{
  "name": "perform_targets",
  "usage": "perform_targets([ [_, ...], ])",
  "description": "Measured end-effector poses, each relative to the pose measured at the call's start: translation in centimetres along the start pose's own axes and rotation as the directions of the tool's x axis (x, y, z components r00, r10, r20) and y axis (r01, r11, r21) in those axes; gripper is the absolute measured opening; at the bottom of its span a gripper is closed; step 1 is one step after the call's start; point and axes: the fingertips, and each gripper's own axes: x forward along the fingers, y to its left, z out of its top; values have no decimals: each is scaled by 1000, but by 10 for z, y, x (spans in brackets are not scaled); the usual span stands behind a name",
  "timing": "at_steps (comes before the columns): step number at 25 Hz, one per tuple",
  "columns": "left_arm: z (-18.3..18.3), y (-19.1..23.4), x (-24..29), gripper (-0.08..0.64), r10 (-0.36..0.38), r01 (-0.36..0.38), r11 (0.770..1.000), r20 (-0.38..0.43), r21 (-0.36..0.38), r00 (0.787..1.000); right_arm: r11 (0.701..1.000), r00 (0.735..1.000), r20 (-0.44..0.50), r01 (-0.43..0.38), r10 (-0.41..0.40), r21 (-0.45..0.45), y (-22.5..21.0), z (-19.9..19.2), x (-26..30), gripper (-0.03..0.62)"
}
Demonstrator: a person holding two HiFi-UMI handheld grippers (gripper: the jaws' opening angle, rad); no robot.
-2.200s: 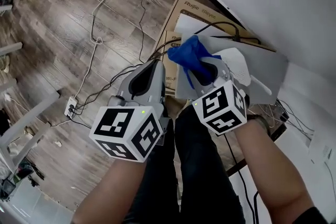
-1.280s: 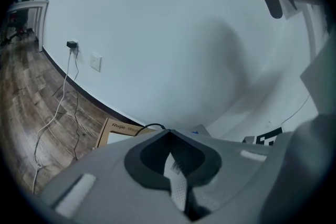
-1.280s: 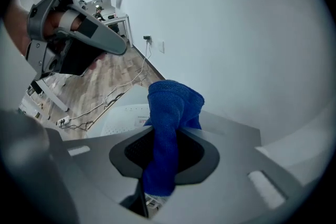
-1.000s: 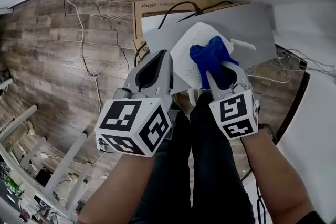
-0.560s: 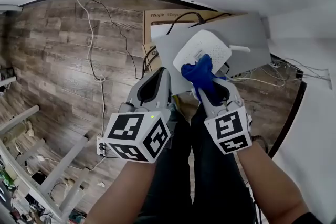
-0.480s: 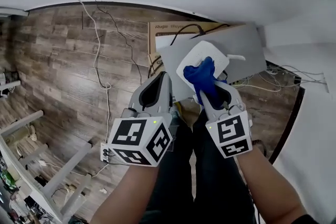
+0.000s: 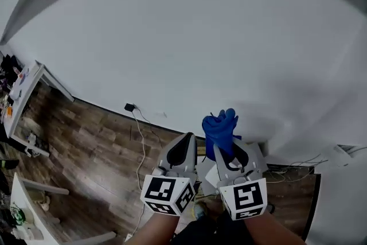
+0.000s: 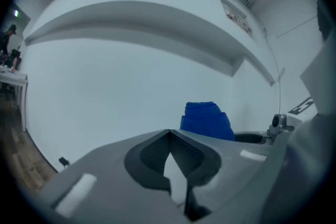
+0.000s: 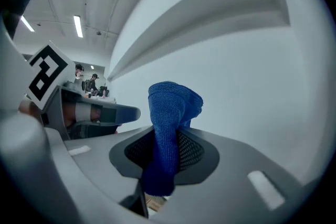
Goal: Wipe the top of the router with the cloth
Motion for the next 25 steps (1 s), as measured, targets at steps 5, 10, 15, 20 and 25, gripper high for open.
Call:
perform_targets([
  [5, 88, -41, -34, 0, -90, 71, 989, 140, 133, 986, 994, 983, 156, 100, -93, -37, -7, 88, -43, 112],
  [10, 106, -59, -27, 0, -124, 97, 983, 166, 159, 978, 988, 971, 191, 152, -142, -38, -19, 116, -43, 109],
  [15, 116, -49, -29, 0, -103, 73, 984, 187, 160, 977, 985, 965, 215, 164, -150, -49, -17, 129, -41, 109],
  [20, 122, -34, -29, 0, -66, 35, 987, 199, 154, 978, 984, 963, 226, 165, -147, -61, -15, 134, -42, 107],
  [25, 121, -24, -27, 0, -64, 32, 987, 202, 155, 977, 985, 963, 223, 165, -148, -59, -11, 133, -36, 107],
])
